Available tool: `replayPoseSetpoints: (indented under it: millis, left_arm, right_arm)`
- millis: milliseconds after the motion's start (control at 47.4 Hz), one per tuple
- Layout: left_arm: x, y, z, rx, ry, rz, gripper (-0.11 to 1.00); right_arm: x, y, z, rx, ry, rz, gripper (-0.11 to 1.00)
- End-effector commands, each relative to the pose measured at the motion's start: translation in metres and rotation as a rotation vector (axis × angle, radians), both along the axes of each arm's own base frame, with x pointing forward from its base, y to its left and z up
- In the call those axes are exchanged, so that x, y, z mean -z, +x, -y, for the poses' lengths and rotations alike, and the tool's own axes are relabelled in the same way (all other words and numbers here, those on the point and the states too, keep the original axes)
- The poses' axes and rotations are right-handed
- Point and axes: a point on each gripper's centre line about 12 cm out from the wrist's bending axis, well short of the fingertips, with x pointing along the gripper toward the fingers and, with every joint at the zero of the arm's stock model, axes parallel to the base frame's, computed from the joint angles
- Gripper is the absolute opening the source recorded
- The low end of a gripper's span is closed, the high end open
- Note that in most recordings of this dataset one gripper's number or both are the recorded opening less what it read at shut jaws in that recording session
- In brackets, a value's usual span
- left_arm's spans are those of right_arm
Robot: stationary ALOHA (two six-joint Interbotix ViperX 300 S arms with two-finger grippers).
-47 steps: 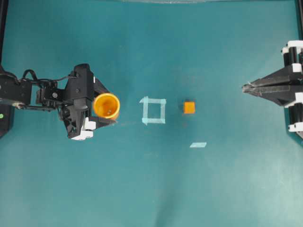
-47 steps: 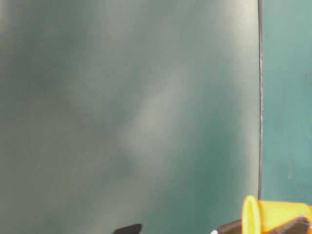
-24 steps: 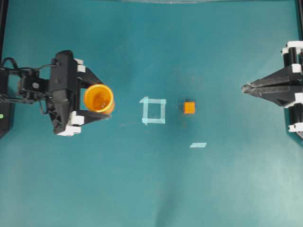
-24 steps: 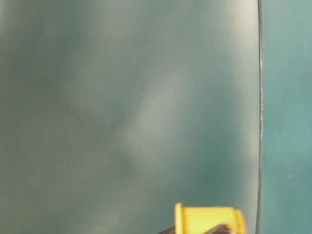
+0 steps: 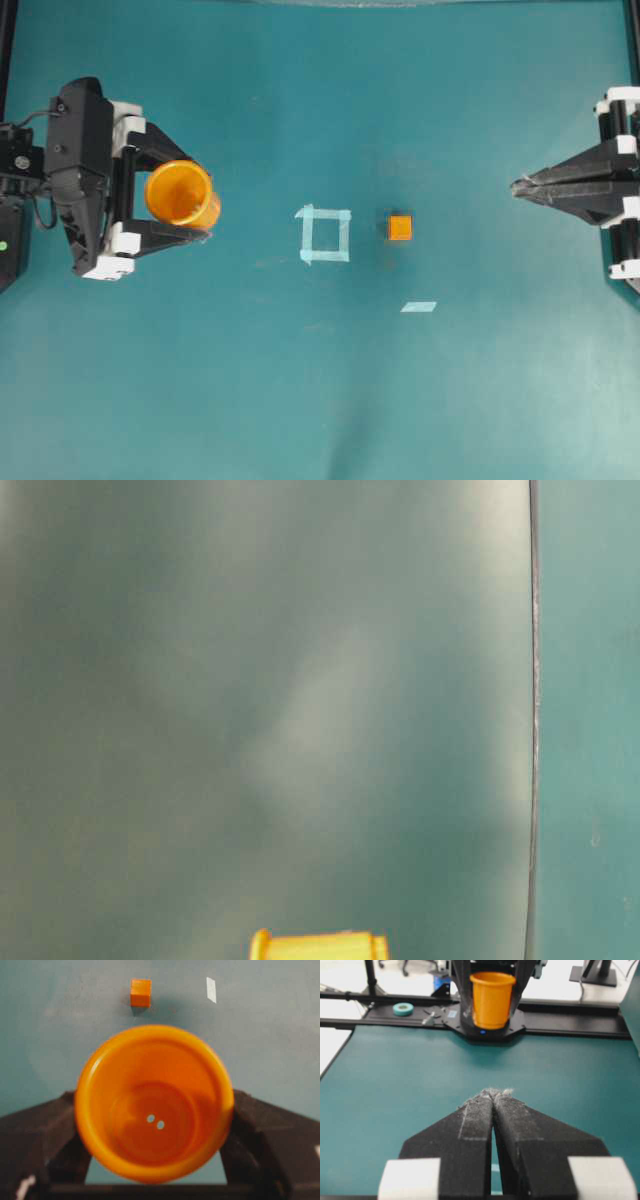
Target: Lift the orange cup with left arm.
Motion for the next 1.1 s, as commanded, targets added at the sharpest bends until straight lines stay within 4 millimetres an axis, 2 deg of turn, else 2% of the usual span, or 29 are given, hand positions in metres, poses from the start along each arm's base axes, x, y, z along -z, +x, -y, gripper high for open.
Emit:
replayPoseSetpoints:
  millis: [0, 506, 1076]
  left_arm:
    - [-0.018, 0.001, 0.001, 0.002, 0.001, 0.032, 0.69]
    - [-0.030, -0.001, -0.003, -0.008, 0.007, -0.008, 0.69]
    - [-0.030, -0.002, -0.003, -0.007, 0.008, -0.026, 0.69]
  right_arm:
    - [-0.013, 0.002, 0.000, 0.000, -0.002, 0.035, 0.00]
    - [-0.013, 0.002, 0.000, 0.001, -0.003, 0.034, 0.00]
    - [-0.013, 0.002, 0.000, 0.001, -0.003, 0.034, 0.00]
